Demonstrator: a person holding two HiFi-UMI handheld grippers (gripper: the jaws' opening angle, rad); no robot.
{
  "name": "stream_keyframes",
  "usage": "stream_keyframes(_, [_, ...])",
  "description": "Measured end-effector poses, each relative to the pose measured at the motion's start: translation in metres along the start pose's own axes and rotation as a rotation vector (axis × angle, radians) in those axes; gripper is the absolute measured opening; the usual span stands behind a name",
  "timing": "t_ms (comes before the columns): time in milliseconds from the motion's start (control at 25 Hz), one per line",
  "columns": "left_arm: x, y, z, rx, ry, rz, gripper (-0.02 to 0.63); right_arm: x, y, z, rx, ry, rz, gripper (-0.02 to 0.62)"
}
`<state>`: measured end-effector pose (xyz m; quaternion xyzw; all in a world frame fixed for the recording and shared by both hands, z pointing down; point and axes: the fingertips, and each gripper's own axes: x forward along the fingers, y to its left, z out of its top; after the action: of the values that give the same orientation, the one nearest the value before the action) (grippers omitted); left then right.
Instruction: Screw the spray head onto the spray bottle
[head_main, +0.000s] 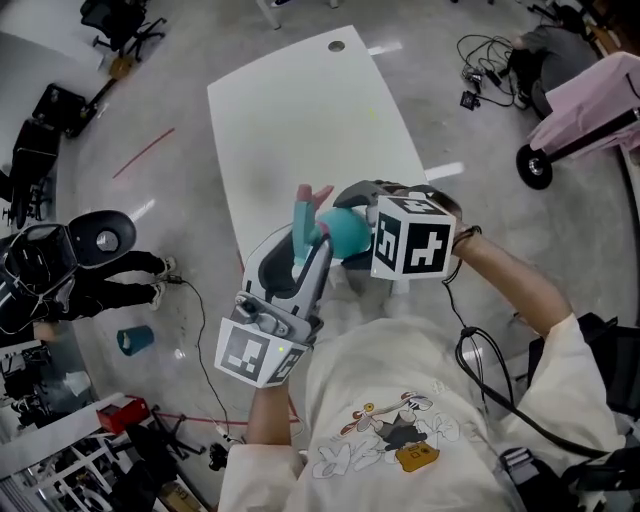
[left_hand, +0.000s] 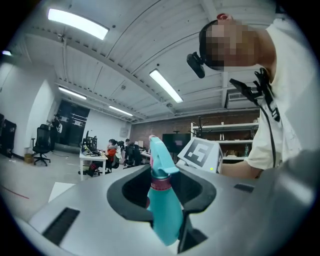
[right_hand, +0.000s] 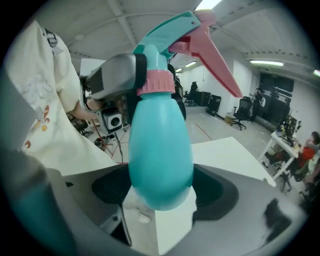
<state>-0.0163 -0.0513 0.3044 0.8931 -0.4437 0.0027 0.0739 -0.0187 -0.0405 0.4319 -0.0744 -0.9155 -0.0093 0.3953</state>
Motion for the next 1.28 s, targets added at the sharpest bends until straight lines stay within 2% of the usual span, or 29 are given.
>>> stream_keyframes(80, [-0.004,-0.008,-0.004,-0.009,-0.005,0.000,0.130,0.004,0.016,0.000,0.023,-0.049,0.063,0.385])
stream_keyframes(160, [-0.006,-0.011,-0.009,-0.022,0.014,0.027,0.130,0.005,0.019,-0.004,0.028,-0.047,0.040,0.385])
stream_keyframes(400, [0.013,0.011,-0.015,-0.153,0.044,0.160,0.130,-0.007,-0.031,-0.020,-0.029,0.073,-0.250,0.385])
stream_keyframes(560, [0.017,0.012,-0.019,-0.179,0.019,0.217,0.130,-0.012,-0.044,-0.028,-0.047,0.115,-0.394,0.385])
stream_keyframes(720, [0.010,0.022,-0.018,-0.194,-0.003,0.301,0.130,-0.012,-0.052,-0.019,-0.038,0.098,-0.527,0.385])
stream_keyframes(800, [0.002,0.027,-0.012,-0.210,-0.018,0.350,0.130,-0.007,-0.054,-0.007,0.011,0.063,-0.606,0.385])
stream_keyframes(880, [-0.003,0.032,-0.010,-0.218,-0.030,0.395,0.130,-0.002,-0.052,0.000,0.078,0.030,-0.639,0.385])
stream_keyframes(1000, [-0.001,0.033,-0.011,-0.169,-0.014,0.417,0.130,0.005,-0.049,-0.001,0.131,0.006,-0.613,0.385])
stream_keyframes(1080, [0.001,0.032,-0.013,-0.106,0.028,0.395,0.130,0.010,-0.046,-0.003,0.116,0.009,-0.534,0.385])
stream_keyframes(1160, [-0.001,0.029,-0.012,-0.052,0.071,0.337,0.130,0.016,-0.033,-0.001,0.103,-0.005,-0.367,0.385])
stream_keyframes(1280, [-0.002,0.018,-0.011,-0.006,0.108,0.183,0.130,0.019,-0.008,0.001,0.085,-0.030,-0.101,0.385])
